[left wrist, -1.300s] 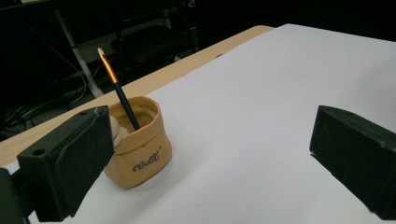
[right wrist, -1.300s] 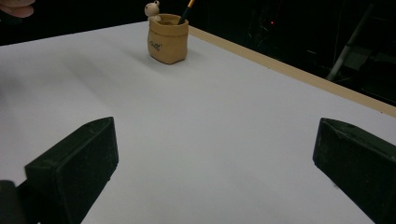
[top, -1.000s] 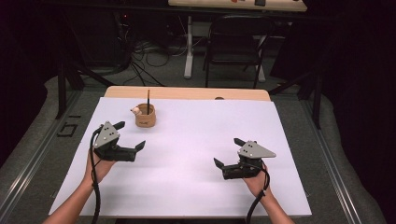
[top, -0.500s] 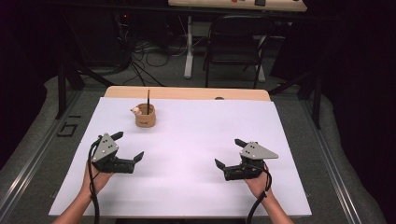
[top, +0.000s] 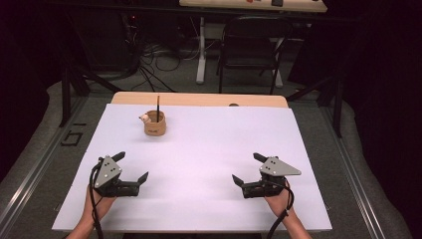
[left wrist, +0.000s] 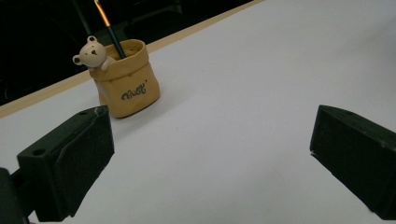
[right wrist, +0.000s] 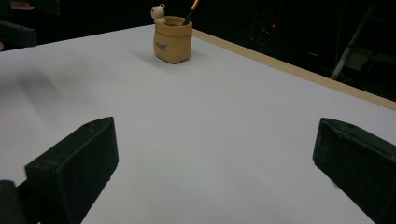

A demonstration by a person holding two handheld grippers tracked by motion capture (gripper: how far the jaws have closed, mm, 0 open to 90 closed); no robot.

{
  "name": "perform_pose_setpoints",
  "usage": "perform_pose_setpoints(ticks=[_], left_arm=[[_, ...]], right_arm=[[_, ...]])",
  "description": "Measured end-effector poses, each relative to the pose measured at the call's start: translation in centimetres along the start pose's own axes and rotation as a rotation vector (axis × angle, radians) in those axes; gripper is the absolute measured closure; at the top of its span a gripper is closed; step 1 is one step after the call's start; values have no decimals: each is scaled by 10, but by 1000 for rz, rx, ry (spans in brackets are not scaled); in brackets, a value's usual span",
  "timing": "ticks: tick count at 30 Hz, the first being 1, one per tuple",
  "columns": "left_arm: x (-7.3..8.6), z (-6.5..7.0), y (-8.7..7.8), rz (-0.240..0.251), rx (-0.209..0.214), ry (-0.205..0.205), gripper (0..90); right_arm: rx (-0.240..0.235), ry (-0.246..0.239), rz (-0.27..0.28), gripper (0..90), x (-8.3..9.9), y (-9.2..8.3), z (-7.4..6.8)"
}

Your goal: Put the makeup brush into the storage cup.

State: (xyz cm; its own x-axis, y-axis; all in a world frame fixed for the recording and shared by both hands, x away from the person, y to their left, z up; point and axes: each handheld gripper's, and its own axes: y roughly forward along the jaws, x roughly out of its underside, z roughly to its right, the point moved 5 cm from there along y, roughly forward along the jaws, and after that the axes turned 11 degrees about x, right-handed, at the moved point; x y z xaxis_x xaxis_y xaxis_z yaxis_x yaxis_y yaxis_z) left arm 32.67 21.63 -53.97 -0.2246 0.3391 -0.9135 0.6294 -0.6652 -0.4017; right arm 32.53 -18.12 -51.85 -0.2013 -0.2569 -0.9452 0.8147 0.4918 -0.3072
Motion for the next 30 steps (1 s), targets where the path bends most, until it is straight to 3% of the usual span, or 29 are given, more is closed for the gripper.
perform_pose_setpoints(ticks=[13, 23, 30], left_arm=[[13, 7, -8, 64, 41, -48, 0], [21, 7, -17, 66, 9, -73, 0], [23, 10, -21, 96, 4, -63, 0]], right_arm=[[34, -7, -8, 0, 12, -10, 1], [70, 6, -15, 0, 22, -25, 7], [122, 8, -19, 0, 30, -34, 10]])
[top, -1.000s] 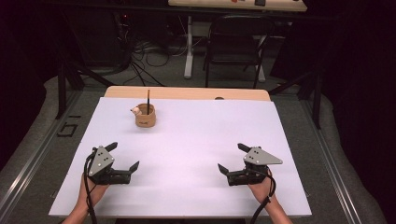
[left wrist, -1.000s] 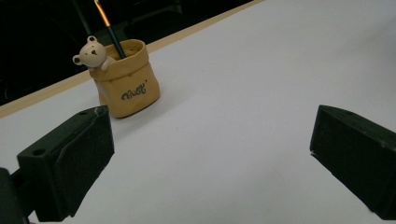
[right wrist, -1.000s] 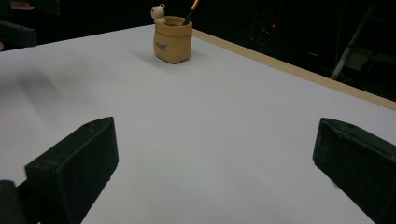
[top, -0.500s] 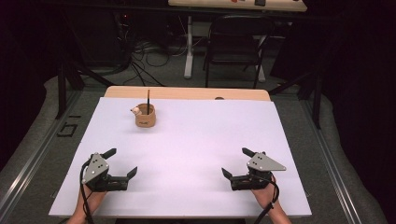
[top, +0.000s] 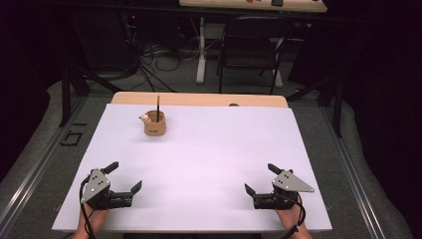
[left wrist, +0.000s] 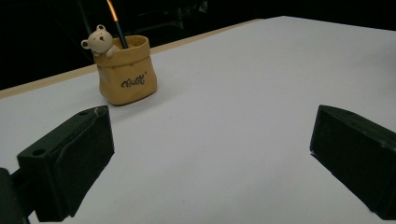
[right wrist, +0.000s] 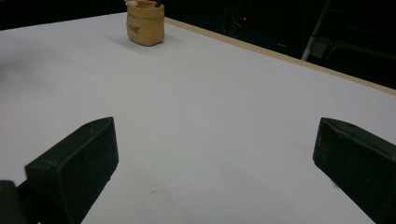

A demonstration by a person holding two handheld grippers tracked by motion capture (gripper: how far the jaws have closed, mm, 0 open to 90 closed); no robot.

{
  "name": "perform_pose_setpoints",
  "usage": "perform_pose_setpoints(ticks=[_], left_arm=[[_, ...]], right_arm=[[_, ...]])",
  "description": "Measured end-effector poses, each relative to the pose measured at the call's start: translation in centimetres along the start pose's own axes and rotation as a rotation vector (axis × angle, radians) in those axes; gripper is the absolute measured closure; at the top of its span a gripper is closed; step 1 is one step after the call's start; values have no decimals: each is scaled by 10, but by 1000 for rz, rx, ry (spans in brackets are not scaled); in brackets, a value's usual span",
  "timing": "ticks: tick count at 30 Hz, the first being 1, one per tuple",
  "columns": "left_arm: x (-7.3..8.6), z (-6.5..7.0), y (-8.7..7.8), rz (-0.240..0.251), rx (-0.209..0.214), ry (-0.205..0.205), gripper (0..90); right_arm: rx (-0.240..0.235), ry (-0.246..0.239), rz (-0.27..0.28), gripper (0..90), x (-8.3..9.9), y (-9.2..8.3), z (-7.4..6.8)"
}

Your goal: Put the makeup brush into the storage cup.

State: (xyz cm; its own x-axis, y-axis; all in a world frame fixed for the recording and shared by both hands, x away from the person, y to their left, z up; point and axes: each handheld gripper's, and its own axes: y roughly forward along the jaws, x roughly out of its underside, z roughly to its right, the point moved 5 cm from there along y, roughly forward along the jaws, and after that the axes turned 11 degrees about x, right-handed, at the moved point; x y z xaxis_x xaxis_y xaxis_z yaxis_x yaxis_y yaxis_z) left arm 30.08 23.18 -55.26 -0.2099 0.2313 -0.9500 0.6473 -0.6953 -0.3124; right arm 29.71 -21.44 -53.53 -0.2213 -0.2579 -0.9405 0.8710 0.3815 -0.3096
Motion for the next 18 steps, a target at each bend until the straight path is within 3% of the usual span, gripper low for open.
perform_pose_setpoints(ticks=[8, 14, 18], left_arm=[[4, 3, 0, -14, -17, -2, 0], [9, 4, -3, -23, 0, -10, 0], [10, 7, -4, -29, 8, -7, 0]], right_arm=[[48, 3, 7, 0, 4, -11, 3], [61, -9, -33, 0, 10, -16, 1], [67, -5, -9, 0, 9, -21, 0]])
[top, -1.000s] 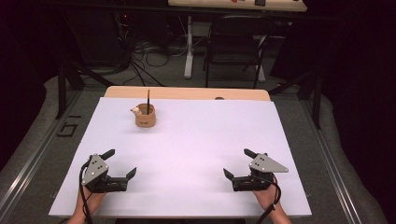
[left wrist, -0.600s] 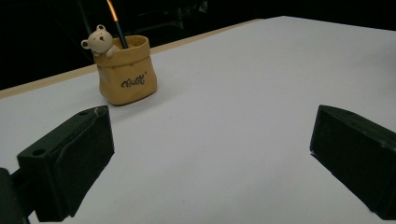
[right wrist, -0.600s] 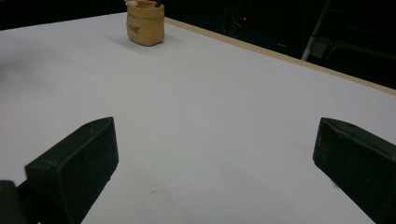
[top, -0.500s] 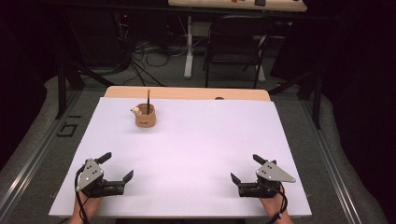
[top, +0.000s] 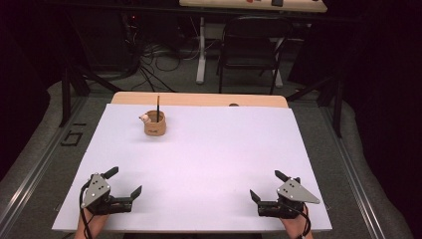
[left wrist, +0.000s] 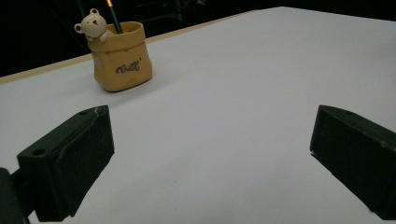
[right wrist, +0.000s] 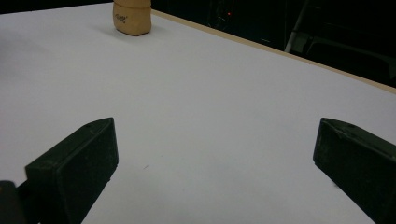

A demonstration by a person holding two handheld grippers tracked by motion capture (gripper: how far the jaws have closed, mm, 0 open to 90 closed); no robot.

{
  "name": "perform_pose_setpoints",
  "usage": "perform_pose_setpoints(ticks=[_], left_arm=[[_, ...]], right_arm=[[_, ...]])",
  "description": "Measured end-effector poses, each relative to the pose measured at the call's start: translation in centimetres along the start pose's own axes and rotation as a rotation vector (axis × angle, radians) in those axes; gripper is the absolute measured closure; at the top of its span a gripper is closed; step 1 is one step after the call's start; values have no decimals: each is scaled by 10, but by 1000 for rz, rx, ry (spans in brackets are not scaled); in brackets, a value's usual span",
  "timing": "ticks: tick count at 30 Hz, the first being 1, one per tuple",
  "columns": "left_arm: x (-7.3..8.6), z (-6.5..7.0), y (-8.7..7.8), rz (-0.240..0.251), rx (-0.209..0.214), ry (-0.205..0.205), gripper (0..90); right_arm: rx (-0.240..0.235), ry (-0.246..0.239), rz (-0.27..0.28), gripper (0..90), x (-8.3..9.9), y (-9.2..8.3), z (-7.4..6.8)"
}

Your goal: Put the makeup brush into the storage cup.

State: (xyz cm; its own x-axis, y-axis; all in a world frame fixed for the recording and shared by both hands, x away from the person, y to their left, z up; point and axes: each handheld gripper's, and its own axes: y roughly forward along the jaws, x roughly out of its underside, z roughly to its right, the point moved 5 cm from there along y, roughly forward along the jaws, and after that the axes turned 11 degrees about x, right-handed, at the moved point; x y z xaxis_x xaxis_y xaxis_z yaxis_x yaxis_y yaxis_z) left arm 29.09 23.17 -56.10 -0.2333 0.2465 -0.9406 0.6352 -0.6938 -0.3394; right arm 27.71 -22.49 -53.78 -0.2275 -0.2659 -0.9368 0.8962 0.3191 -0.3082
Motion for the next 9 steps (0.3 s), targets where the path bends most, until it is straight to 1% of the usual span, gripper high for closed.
perform_pose_setpoints(ticks=[2, 3, 5, 6, 9], left_arm=[[0, 0, 1, 1, -1, 1, 0], [0, 0, 1, -2, -1, 3, 0], [0, -1, 2, -5, 10, -2, 0], [0, -1, 3, -3, 12, -5, 0], [0, -1, 3, -6, 18, -8, 0]], right_arm=[[0, 5, 0, 0, 0, -1, 1], [-2, 5, -10, 0, 0, -1, 1], [-12, 3, -21, 0, 1, 0, 2], [-10, 5, -13, 0, 1, 1, 2], [-11, 0, -15, 0, 1, 0, 2]])
